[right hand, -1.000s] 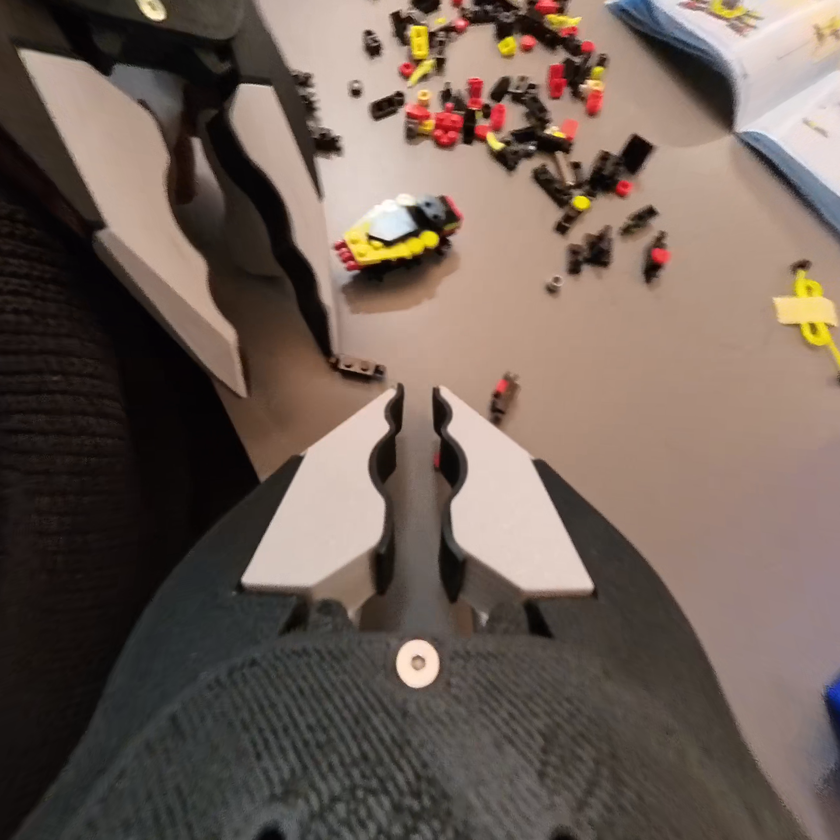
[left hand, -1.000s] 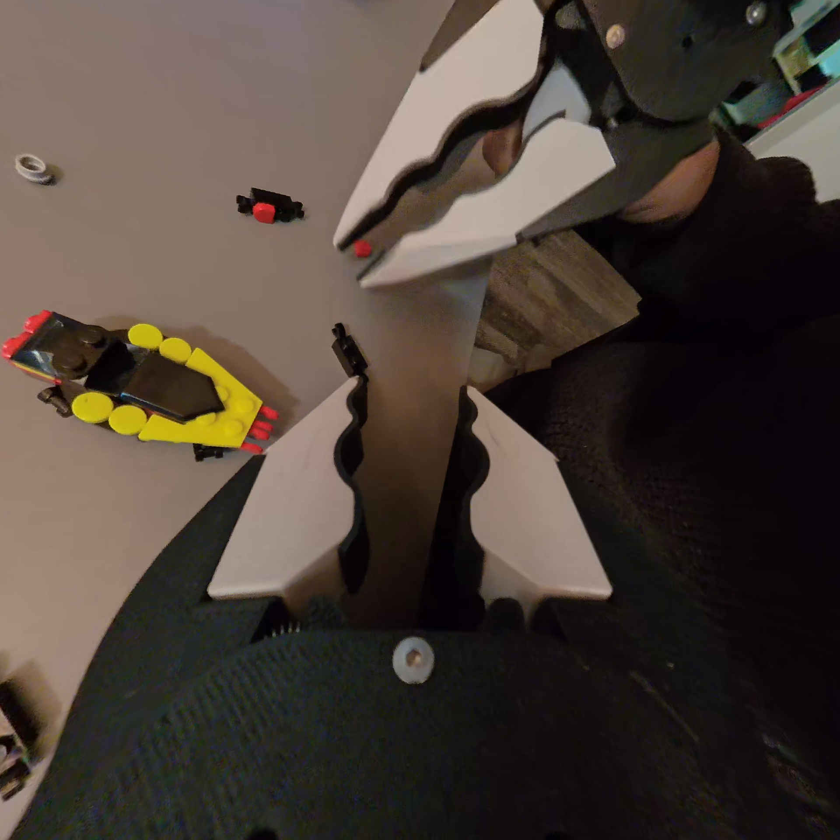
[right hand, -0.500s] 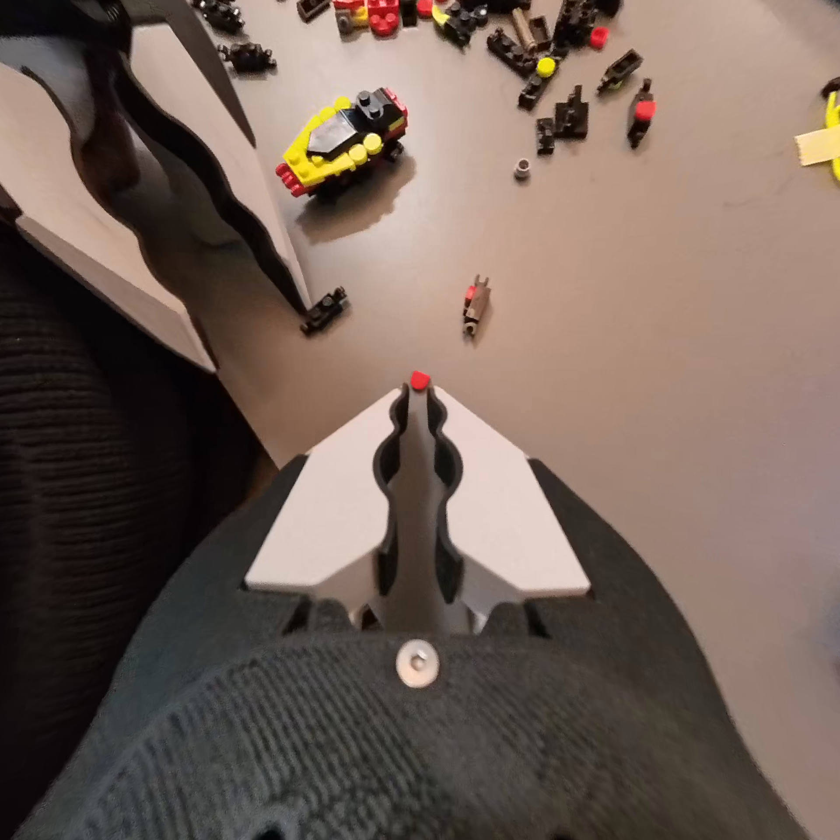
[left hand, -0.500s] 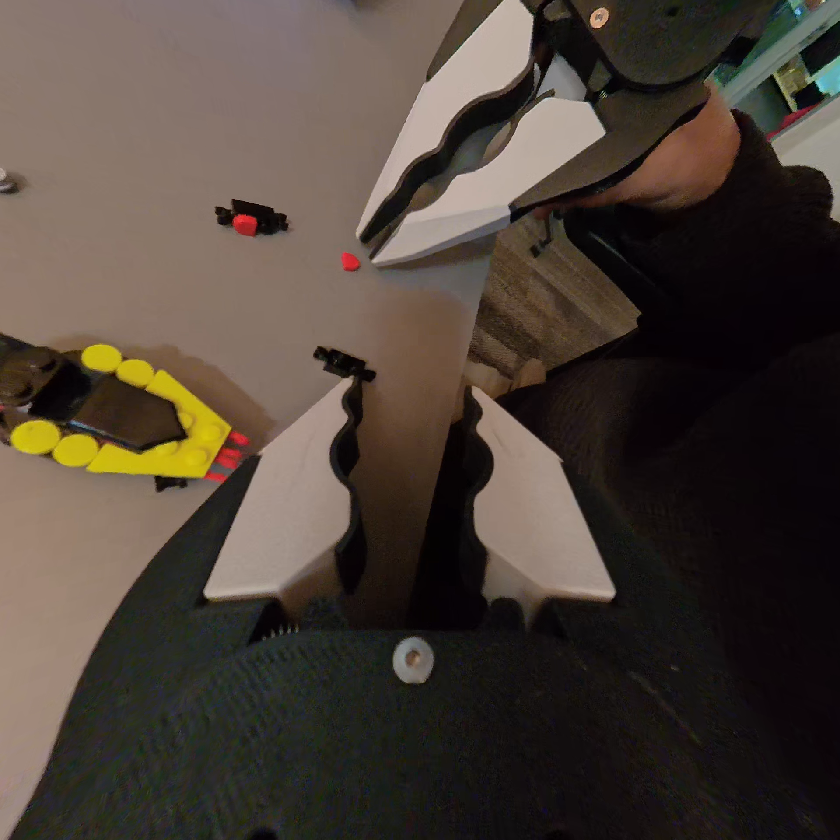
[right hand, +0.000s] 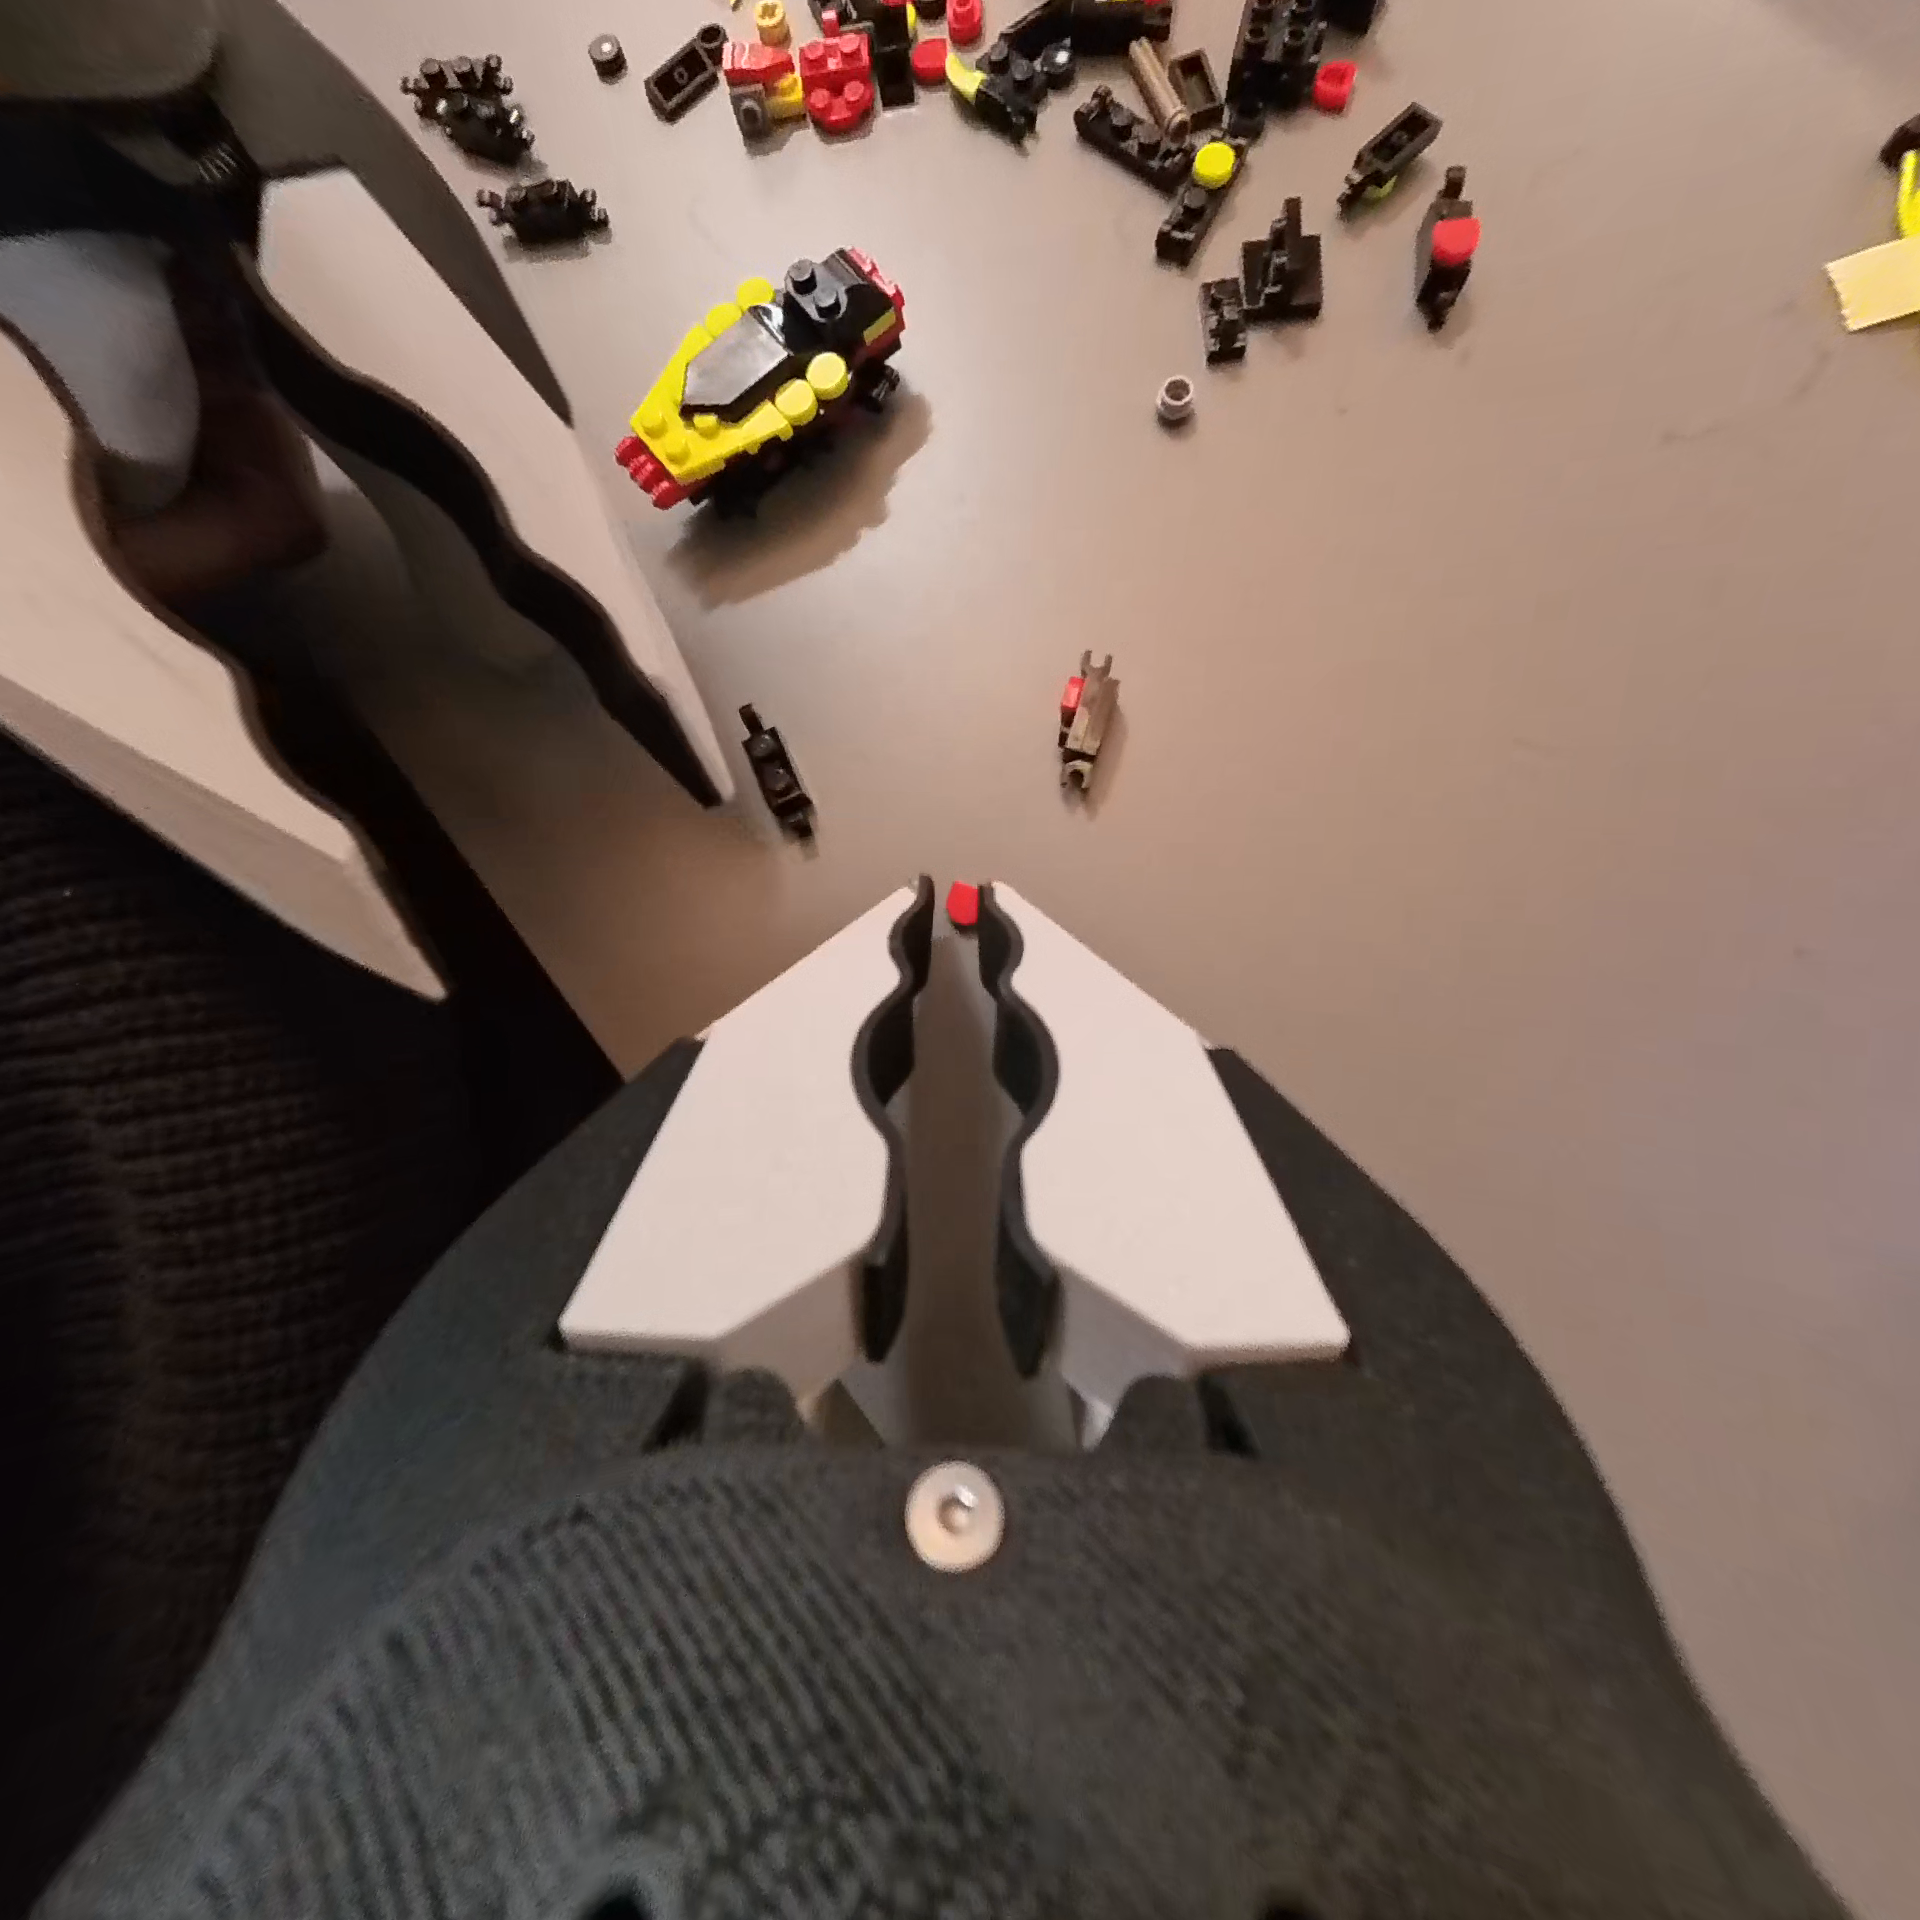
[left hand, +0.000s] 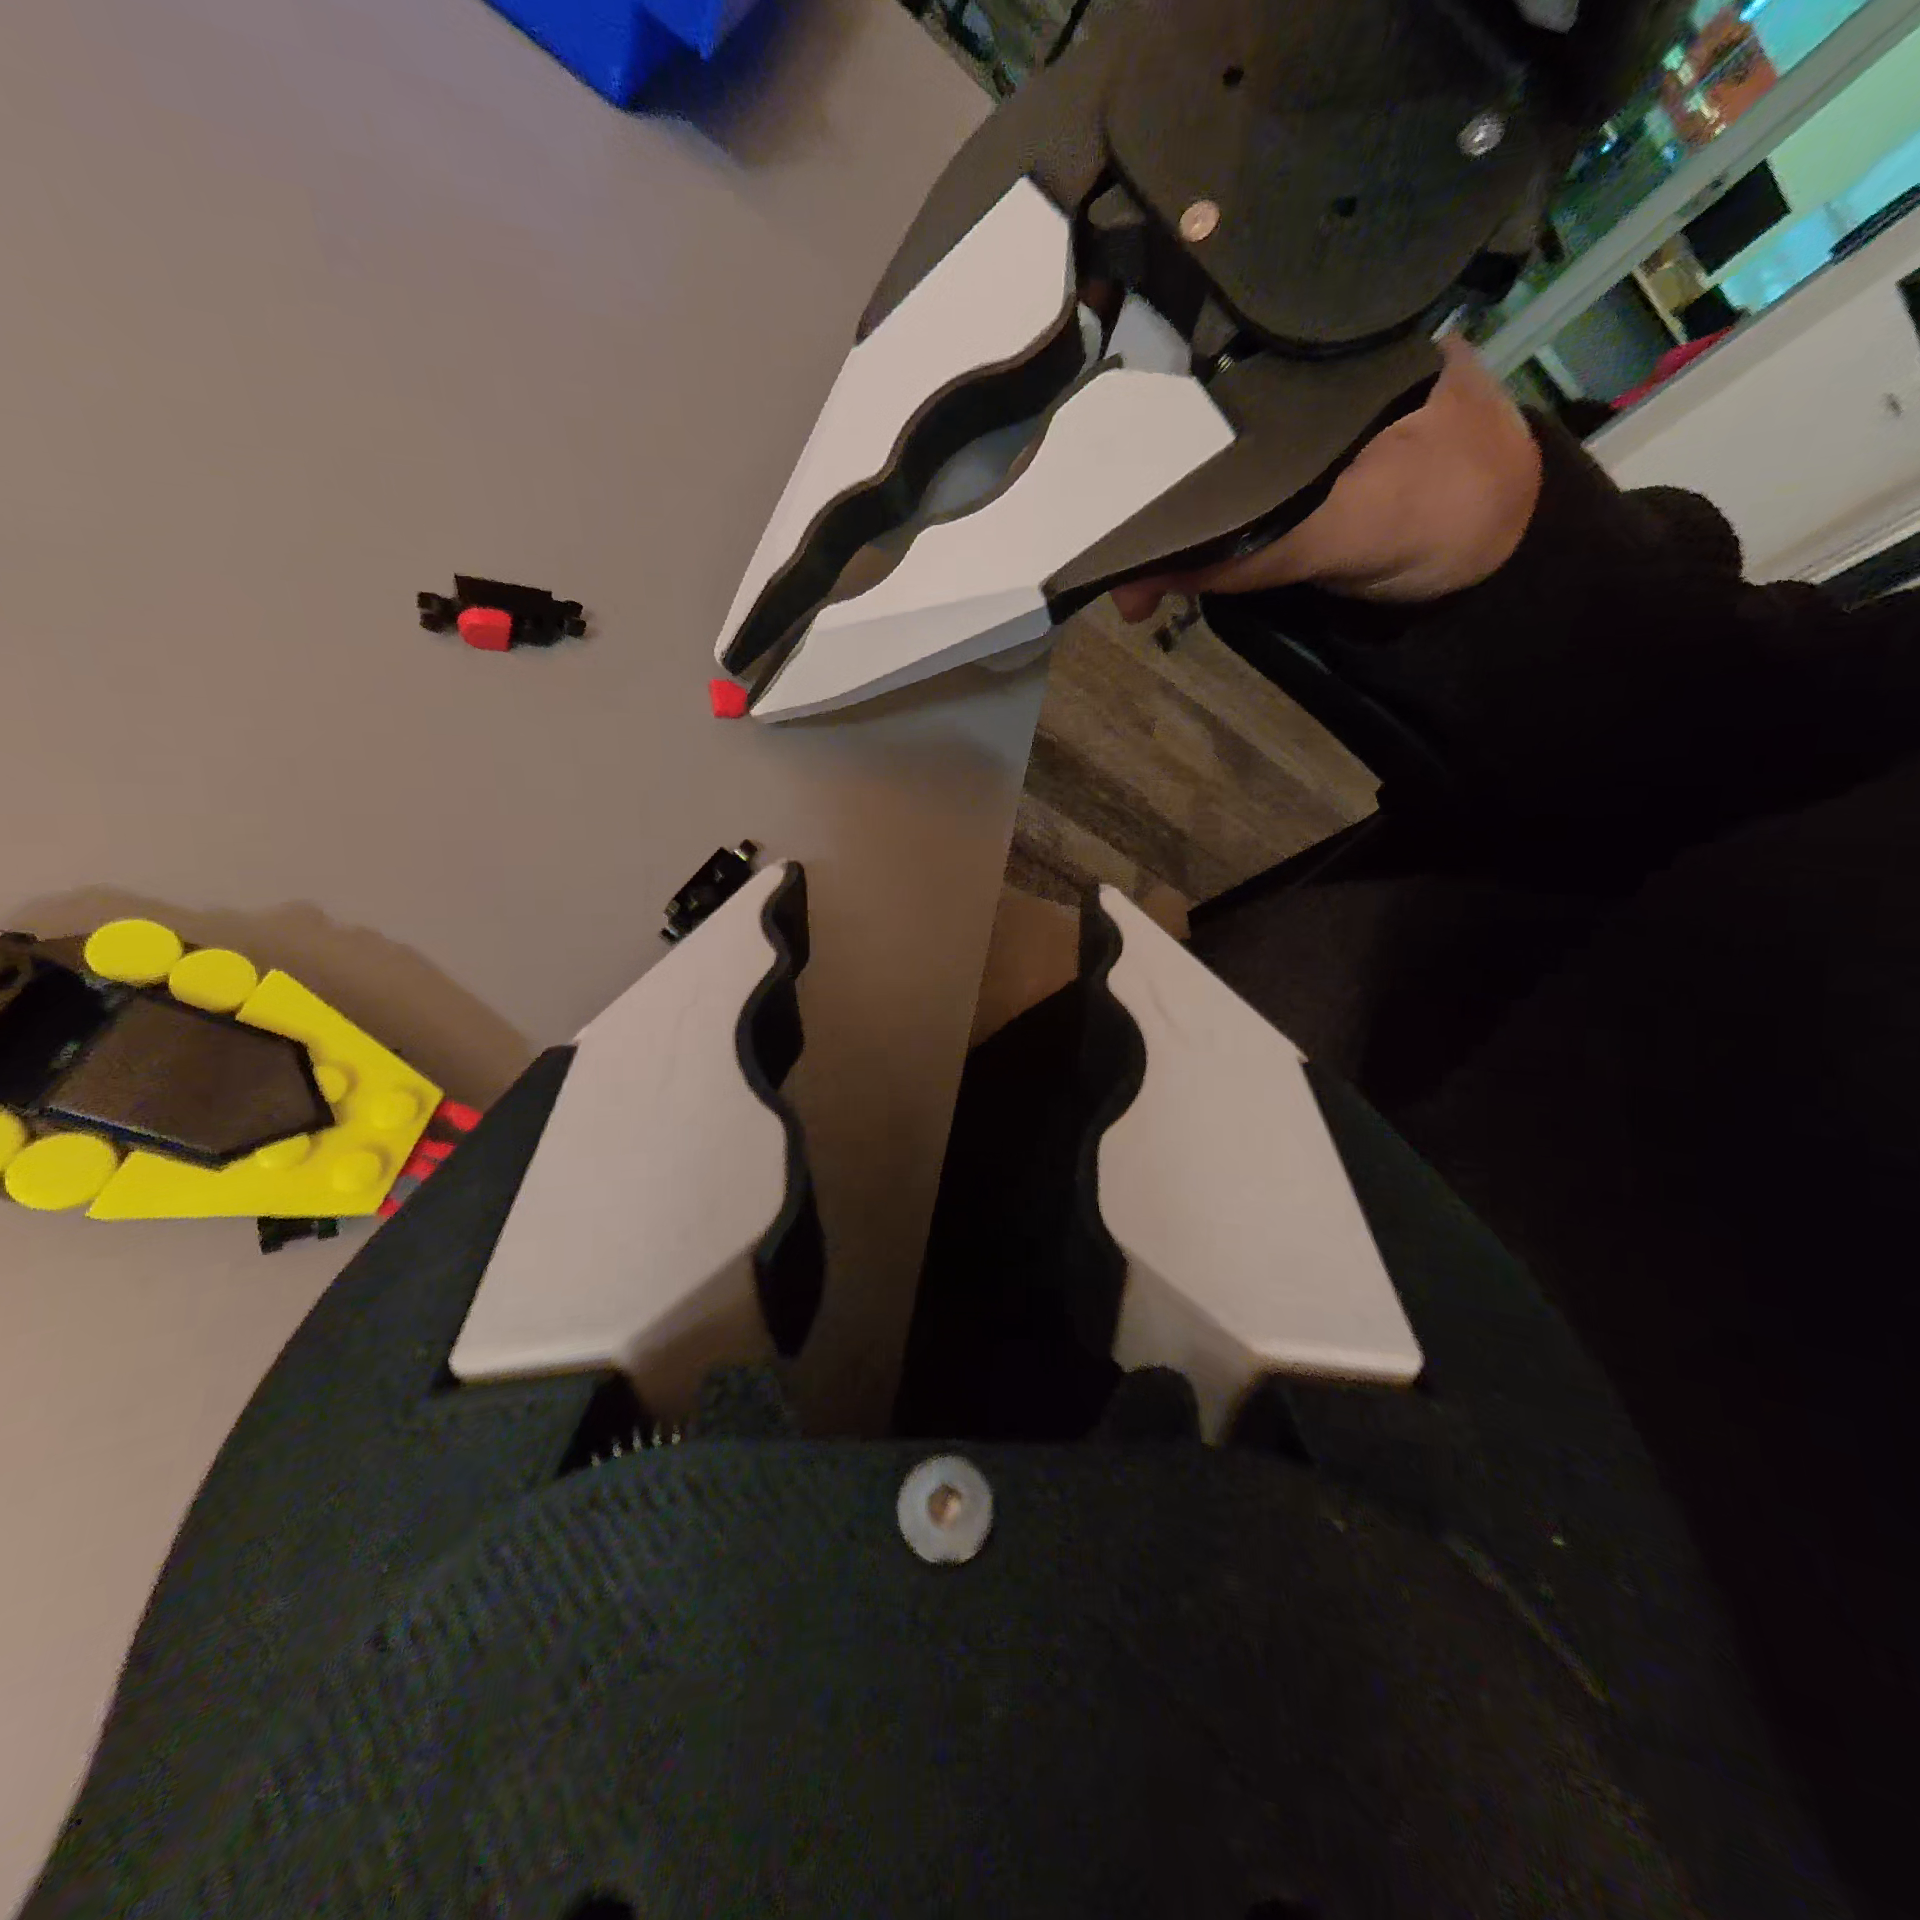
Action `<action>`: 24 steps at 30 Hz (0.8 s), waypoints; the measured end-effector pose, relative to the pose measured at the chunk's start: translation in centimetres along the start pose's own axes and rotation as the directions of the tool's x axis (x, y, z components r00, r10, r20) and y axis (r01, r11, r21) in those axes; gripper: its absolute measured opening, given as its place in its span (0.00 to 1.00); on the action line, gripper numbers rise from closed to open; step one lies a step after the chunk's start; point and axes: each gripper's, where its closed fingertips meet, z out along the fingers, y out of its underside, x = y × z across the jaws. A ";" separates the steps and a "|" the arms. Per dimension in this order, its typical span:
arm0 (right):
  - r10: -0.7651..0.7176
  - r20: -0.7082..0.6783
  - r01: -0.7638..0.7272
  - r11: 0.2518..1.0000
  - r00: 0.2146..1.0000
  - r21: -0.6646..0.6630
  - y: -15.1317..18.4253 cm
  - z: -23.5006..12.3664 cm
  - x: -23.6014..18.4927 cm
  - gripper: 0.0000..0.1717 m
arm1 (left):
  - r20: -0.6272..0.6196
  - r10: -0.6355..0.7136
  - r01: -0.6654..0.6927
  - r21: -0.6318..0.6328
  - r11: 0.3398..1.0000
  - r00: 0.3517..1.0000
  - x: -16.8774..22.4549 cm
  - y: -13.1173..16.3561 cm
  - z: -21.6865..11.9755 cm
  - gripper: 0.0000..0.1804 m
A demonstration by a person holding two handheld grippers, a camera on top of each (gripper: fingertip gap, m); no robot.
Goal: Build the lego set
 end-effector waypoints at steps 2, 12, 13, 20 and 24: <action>0.004 -0.007 -0.004 1.000 1.000 -0.008 0.1 0.1 0.1 0.04 | 0.019 0.009 -0.009 0.025 1.000 1.000 -0.3 -0.4 -0.6 0.27; -0.022 -0.010 0.022 0.999 1.000 -0.025 0.0 0.7 -0.2 0.03 | 0.120 -0.029 0.028 0.012 1.000 0.992 -2.6 -0.1 -1.6 0.26; -0.033 0.002 0.033 0.999 0.999 -0.019 -0.2 0.7 -0.5 0.03 | 0.121 -0.021 0.020 0.006 1.000 0.992 -2.5 0.0 -1.6 0.26; -0.286 0.072 0.280 0.957 0.956 0.081 -2.3 0.6 -3.8 0.03 | 0.131 -0.028 0.031 -0.017 0.999 0.991 -2.8 0.4 -1.0 0.25; -0.383 0.087 0.379 0.924 0.920 0.057 -1.9 0.9 -3.6 0.03 | 0.153 -0.034 0.037 -0.015 0.999 0.988 -3.4 0.3 -0.9 0.23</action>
